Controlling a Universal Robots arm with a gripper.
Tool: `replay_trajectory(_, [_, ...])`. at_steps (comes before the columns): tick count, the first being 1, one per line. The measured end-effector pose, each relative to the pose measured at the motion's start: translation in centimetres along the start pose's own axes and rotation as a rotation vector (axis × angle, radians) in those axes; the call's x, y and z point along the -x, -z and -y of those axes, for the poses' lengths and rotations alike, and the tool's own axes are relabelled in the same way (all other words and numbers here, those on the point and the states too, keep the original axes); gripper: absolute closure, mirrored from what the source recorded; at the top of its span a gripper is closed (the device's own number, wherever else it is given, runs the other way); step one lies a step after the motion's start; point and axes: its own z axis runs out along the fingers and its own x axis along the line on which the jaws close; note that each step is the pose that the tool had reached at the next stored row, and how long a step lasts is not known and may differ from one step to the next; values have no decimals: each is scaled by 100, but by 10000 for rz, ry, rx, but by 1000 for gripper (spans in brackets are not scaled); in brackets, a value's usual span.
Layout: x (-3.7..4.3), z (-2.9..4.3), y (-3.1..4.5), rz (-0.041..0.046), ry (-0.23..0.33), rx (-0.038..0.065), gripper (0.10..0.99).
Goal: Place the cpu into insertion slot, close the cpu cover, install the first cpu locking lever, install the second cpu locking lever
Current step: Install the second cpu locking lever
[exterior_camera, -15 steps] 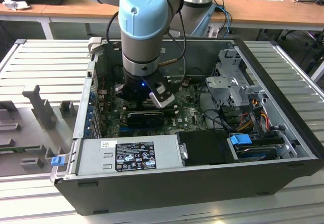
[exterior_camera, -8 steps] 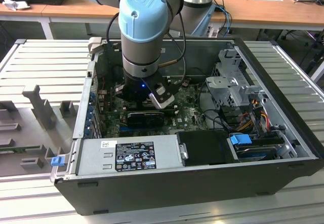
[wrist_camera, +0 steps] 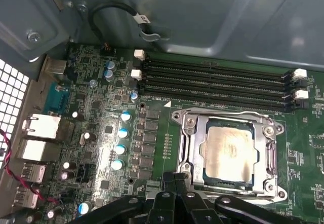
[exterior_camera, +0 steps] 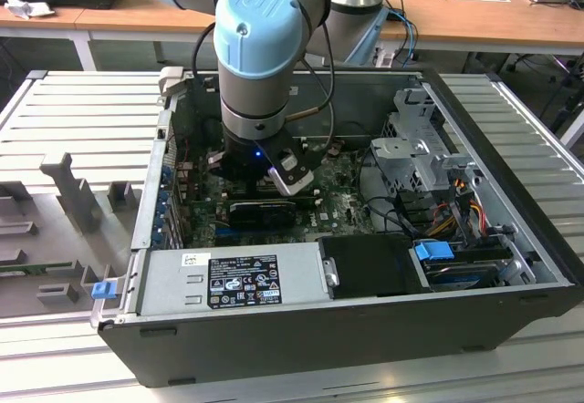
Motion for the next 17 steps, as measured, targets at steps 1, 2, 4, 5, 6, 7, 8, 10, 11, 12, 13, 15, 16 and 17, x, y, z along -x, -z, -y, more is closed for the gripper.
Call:
replay_trajectory(1, [1,-7,-3,1,0,5,980])
replay_trajectory(2, [2,-10,-7,2,2,15,980])
replay_trajectory(4, [2,-8,-21,5,4,29,980])
replay_trajectory(5, [1,-6,-28,4,3,28,980])
replay_trajectory(6, [1,-5,-32,4,3,32,980])
replay_trajectory(7, [1,-5,-32,3,2,29,980])
replay_trajectory(8, [-2,-5,-33,5,0,28,980])
replay_trajectory(10, [-7,-15,-2,7,4,40,980])
replay_trajectory(11, [-14,-27,37,6,2,39,980])
replay_trajectory(12, [-15,-36,69,5,2,39,980])
replay_trajectory(13, [-14,-48,109,6,3,40,980])
replay_trajectory(15, [-13,-66,174,4,4,38,980])
replay_trajectory(16, [-13,-73,197,4,3,39,980])
replay_trajectory(17, [-13,-80,223,5,3,40,980])
